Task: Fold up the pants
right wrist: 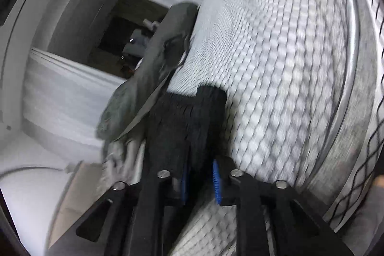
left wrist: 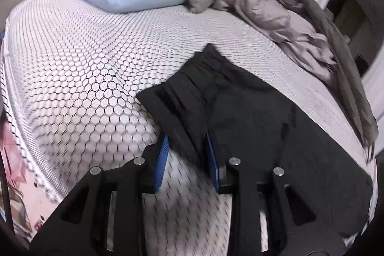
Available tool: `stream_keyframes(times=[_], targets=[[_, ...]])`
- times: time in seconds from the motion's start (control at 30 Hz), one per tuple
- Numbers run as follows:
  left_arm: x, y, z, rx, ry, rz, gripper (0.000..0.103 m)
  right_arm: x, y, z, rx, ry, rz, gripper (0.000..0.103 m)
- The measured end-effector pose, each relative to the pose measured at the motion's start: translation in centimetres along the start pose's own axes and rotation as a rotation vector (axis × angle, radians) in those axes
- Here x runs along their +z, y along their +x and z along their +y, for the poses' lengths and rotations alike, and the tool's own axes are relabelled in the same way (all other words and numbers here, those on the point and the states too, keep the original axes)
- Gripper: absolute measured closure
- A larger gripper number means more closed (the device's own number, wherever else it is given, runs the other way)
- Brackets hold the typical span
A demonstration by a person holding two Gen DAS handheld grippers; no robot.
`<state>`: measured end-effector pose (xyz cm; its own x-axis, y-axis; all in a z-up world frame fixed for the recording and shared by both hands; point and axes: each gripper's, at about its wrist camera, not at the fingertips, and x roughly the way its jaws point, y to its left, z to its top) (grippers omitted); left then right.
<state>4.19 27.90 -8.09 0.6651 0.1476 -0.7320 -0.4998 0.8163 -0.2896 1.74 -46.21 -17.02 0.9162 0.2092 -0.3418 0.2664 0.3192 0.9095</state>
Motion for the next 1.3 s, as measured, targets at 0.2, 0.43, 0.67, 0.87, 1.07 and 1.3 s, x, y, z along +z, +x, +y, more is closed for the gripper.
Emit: stream_keyframes(times=[0.2, 0.43, 0.67, 0.87, 1.07, 1.3], targets=[[-2.4, -5.0, -4.2, -0.157, 0.112, -0.033, 0.031, -1.6, -0.2, 1.5, 0.164, -0.029, 0.127, 0.033], [-7.0, -5.1, -13.6, -0.279, 0.289, 0.055, 0.021, -1.2, 3.3, 3.0, 0.122, -0.109, 0.122, 0.030], [-12.2, -3.1, -22.0, -0.278, 0.429, 0.085, 0.021, -0.8, 4.8, 5.5, -0.092, -0.287, 0.115, 0.054], [-15.2, -1.4, -25.5, -0.213, 0.527, 0.081, 0.021, -0.5, 4.7, 5.1, -0.180, -0.294, 0.093, 0.075], [-15.2, -0.7, -24.8, -0.226, 0.543, 0.063, 0.018, -1.9, 3.9, 9.3, -0.220, -0.425, 0.029, 0.085], [-14.6, -0.6, -23.9, -0.254, 0.544, 0.078, 0.018, -4.3, 2.7, 15.6, -0.152, -0.559, 0.000, 0.086]])
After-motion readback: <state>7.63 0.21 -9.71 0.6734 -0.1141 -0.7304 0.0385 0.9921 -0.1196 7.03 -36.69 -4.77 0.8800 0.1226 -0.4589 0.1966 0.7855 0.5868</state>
